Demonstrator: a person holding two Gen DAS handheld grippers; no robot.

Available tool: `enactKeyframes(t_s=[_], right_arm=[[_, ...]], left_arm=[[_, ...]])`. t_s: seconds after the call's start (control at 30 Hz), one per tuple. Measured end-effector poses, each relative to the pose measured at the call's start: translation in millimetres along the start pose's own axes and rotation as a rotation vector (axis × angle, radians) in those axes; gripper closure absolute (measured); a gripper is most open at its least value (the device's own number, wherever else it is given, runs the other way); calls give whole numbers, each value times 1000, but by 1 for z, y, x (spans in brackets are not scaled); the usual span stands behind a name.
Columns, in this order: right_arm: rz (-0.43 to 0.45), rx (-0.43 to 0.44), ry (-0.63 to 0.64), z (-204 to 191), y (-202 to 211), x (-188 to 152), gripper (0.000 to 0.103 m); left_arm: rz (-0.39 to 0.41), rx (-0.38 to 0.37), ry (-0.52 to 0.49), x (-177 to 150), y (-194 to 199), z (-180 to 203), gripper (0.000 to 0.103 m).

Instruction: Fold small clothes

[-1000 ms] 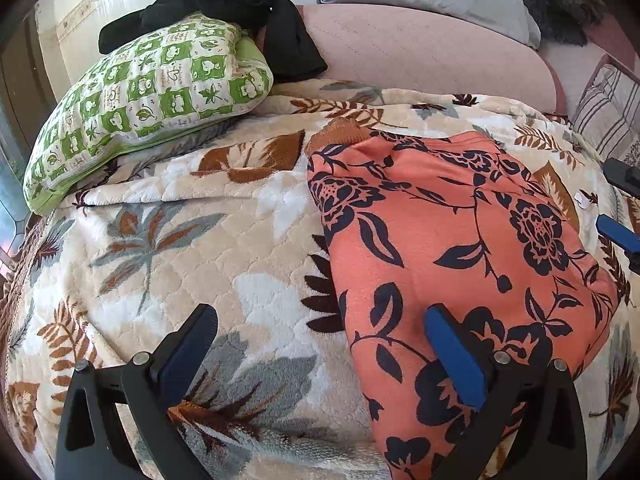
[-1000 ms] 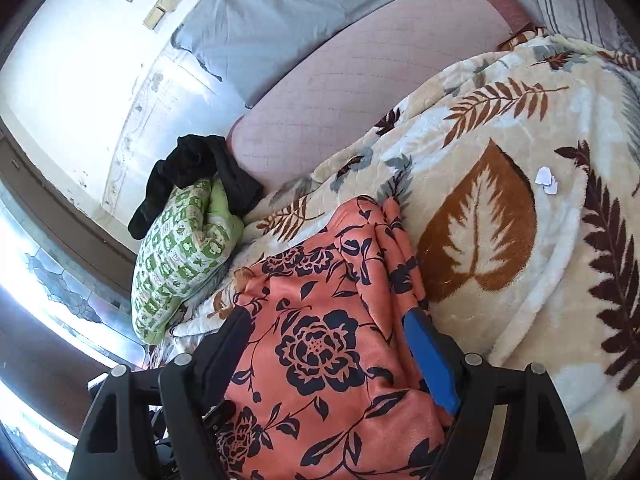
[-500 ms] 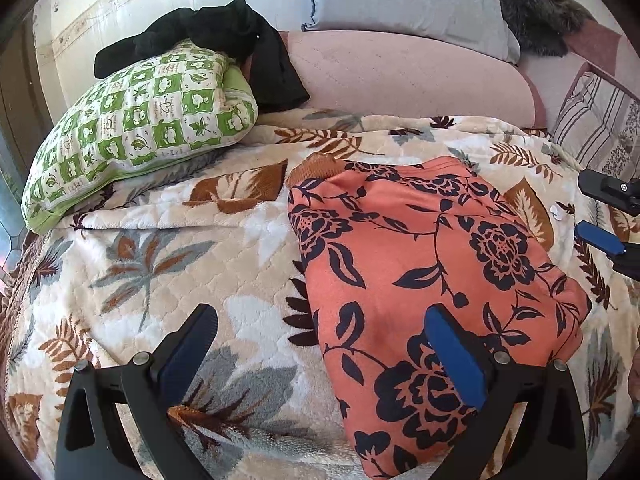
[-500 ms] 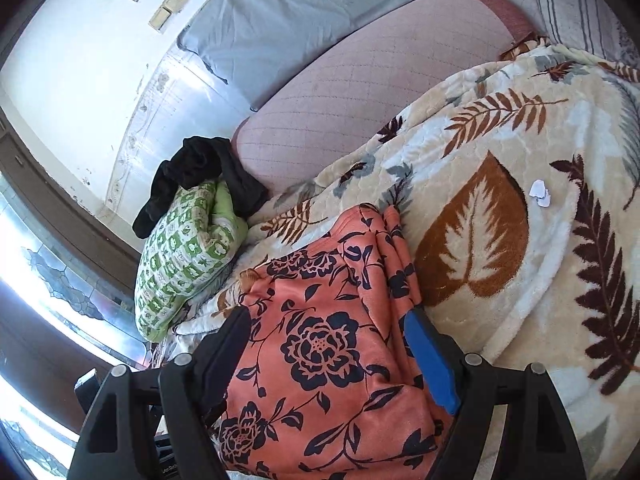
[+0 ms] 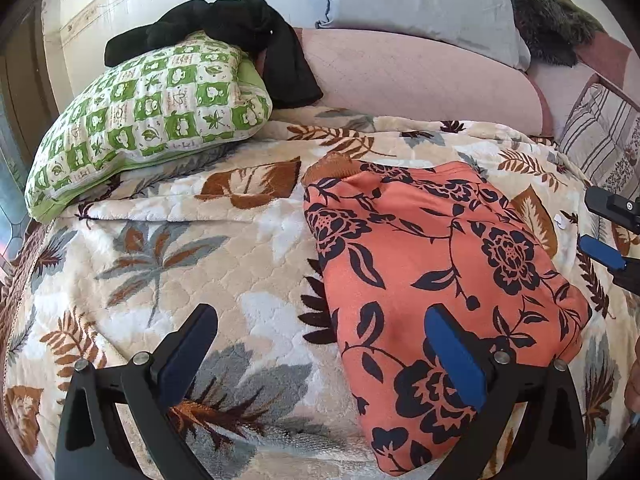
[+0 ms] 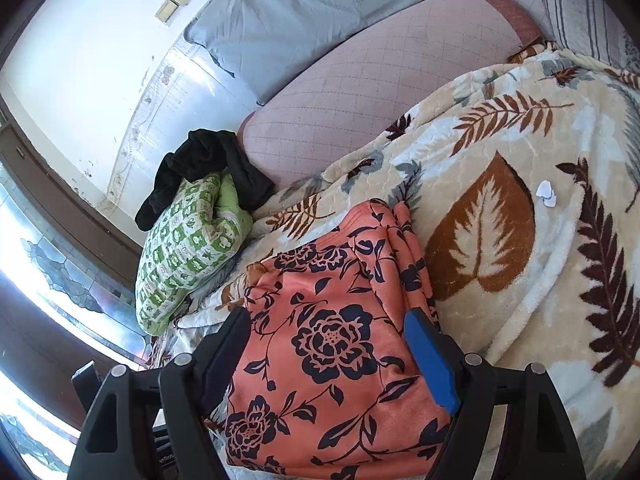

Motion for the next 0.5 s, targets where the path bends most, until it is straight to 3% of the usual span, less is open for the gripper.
enactKeyframes(t_s=[0.2,0.3,0.4,0.43,0.5], right_arm=[[-19,-12,-67,21,-7,2,21],[-30,51,-72,12,-7,-1,23],[-98,103,-72,2,-18,-14,44],[-138,92,-75,3,-25,-21,51],[-245,-12,-86,21,-47,-41,58]], left_arm=[[-56,-13,71,-8,-14,-11,0],[-94,13,92,-14,-22,-18,0],[-109,8,116,-20,-27,-20,0],[-113,6,121,-22,-28,-19,0],[-135,-9,97,-26,-32,-11,0]])
Point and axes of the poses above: each gripper's, at about its wrist camera, not at the fingertips, and y roughly against the way its jaws point, z to its right, x to its top, the point moved 10 cm from there along -y, roughly the way its jaws point, and after that the axes turned 5 degrees about -y, right-handed, at the moved point
